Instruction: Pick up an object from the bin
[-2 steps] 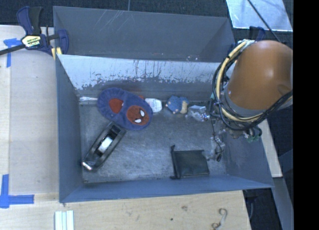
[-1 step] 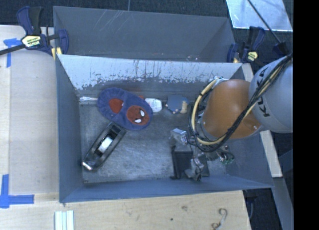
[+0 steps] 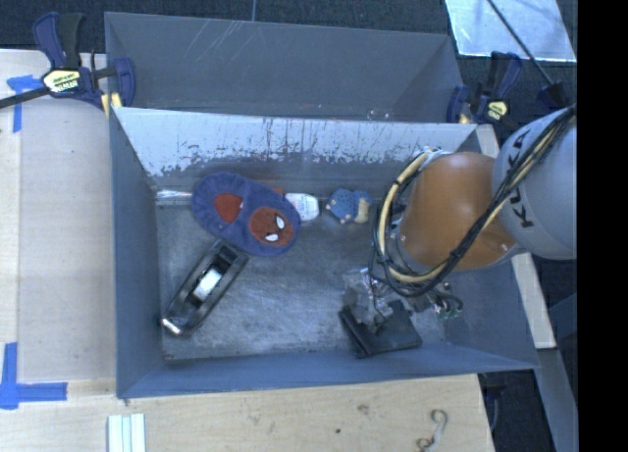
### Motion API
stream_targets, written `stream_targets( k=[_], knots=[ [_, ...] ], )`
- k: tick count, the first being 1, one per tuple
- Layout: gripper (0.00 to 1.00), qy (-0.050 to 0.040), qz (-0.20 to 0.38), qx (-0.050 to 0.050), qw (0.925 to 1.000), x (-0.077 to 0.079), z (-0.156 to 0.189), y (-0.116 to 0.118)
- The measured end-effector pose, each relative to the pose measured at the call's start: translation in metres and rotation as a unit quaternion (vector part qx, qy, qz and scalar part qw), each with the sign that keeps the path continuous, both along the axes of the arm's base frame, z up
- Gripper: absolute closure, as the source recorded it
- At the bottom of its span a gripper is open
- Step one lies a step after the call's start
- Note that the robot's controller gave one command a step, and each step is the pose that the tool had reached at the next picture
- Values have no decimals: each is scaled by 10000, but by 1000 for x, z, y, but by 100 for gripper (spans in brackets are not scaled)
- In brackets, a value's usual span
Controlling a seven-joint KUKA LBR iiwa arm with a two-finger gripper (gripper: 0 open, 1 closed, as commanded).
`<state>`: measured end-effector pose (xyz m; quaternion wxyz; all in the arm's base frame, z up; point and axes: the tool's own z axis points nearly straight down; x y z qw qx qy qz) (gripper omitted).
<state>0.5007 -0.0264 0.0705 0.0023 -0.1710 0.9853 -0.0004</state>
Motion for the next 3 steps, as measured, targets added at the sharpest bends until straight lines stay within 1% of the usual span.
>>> stream_targets(
  k=[1, 2, 3],
  knots=[
    [100, -40, 303, 0, 9995, 10, 150, 31],
    [100, 42, 432, -7, 9991, 9, 81, -18],
    [0, 8, 448, -1, 9990, 11, 84, -15]
  ],
)
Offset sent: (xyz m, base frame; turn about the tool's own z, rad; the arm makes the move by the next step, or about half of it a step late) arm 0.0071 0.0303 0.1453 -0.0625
